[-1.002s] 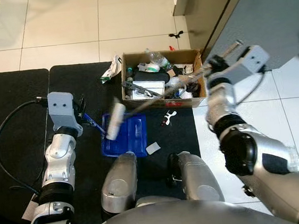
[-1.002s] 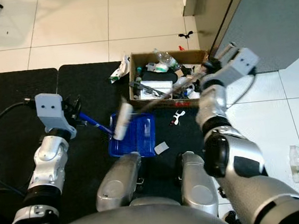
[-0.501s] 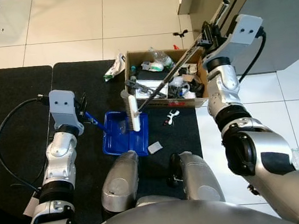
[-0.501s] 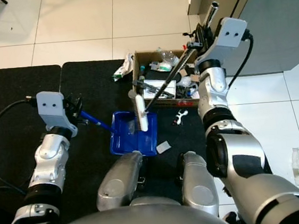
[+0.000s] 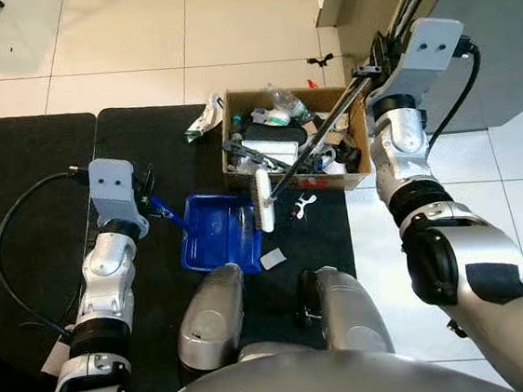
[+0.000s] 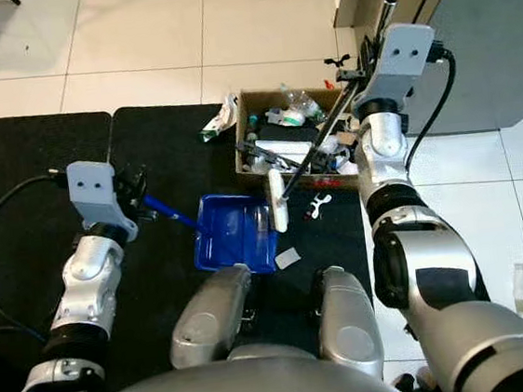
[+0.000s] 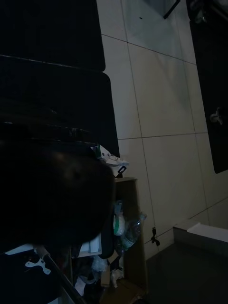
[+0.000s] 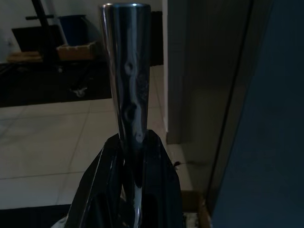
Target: Sweep floor
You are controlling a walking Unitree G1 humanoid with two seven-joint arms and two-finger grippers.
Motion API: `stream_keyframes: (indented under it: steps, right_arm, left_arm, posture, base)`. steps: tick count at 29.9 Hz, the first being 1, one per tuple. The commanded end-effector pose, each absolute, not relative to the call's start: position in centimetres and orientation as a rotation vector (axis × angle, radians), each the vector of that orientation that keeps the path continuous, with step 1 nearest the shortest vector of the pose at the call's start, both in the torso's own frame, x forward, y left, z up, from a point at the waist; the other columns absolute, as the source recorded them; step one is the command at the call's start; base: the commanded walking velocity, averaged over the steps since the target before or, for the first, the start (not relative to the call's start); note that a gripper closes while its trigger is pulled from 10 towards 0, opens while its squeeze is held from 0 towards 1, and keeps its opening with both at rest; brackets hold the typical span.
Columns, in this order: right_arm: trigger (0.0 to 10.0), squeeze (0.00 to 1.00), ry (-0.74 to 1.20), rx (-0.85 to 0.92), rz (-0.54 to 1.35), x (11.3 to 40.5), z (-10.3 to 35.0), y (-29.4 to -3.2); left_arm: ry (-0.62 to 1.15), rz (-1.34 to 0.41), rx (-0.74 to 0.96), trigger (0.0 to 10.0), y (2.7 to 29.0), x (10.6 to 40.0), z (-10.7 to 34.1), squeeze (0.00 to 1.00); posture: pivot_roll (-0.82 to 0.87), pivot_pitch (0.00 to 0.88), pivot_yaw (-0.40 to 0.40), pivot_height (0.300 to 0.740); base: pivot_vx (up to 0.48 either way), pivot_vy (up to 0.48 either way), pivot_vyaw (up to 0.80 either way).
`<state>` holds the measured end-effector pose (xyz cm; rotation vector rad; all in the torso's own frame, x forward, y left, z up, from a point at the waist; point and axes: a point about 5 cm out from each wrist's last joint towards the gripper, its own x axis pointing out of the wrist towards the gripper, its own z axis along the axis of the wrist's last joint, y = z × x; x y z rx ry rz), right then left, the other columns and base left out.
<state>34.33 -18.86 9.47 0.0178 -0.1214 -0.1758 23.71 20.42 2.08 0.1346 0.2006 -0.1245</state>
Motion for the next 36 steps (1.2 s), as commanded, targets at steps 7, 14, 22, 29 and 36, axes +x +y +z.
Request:
stream_keyframes:
  steps: [7, 14, 22, 29, 36]
  right_arm:
    - [10.0, 0.00, 0.043, -0.082, -0.190, 33.2, 7.1, -21.9]
    - [10.0, 0.00, 0.060, -0.181, -0.182, 33.0, 6.8, -22.0]
    - [10.0, 0.00, 0.004, 0.026, -0.269, 33.1, 7.7, -23.1]
    - [10.0, 0.00, -0.044, 0.149, -0.417, 32.7, 8.5, -26.3]
    - [10.0, 0.00, -0.038, -0.071, -0.346, 32.7, 8.4, -24.8]
  left_arm:
    - [0.302, -0.136, 0.147, 10.0, 20.4, 22.3, 0.4, 0.00]
    - [0.303, -0.135, 0.145, 10.0, 20.4, 22.3, 0.4, 0.00]
    - [0.303, -0.132, 0.143, 10.0, 20.3, 22.3, 0.3, 0.00]
    - [0.305, -0.134, 0.142, 10.0, 20.2, 22.4, 0.3, 0.00]
    - [0.305, -0.140, 0.141, 10.0, 20.1, 22.6, 0.3, 0.00]
  posture:
    - [0.32, 0.098, 0.004, 0.740]
    - [0.32, 0.101, 0.003, 0.740]
    - [0.32, 0.099, -0.003, 0.740]
    - [0.31, 0.095, 0.000, 0.740]
    - [0.31, 0.095, 0.001, 0.740]
  base:
    - [0.000, 0.000, 0.00]
    - [0.000, 0.000, 0.00]
    - [0.000, 0.000, 0.00]
    - [0.000, 0.000, 0.00]
    - [0.000, 0.000, 0.00]
